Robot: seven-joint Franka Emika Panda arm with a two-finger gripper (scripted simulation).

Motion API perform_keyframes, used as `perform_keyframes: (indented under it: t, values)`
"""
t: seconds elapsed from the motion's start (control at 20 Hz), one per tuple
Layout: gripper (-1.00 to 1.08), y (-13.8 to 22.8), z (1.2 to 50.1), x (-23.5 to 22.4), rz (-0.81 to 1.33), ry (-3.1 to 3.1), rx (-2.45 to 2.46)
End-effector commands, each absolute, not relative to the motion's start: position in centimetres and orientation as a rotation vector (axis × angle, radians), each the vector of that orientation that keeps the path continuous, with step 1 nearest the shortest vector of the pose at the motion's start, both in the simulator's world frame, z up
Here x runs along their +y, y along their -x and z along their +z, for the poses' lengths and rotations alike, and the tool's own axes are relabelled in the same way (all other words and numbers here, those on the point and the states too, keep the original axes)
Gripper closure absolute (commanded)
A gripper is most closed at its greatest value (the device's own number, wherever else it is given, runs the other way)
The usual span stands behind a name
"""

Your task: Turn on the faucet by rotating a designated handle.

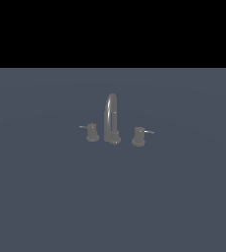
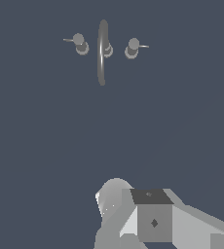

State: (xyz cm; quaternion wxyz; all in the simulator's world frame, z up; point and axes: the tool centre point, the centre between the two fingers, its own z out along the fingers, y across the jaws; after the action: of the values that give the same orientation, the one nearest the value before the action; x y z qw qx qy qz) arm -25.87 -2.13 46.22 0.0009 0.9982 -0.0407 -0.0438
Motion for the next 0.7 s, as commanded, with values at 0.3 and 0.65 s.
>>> perform_keyframes:
  t: [0.3,0.65]
  values:
    - [1.08,24.4,45.8,-2.3,-0.134,-3.135,-0.204]
    - [1.08,21.0,44.6,-2.7,-0.127,-3.130,-0.381]
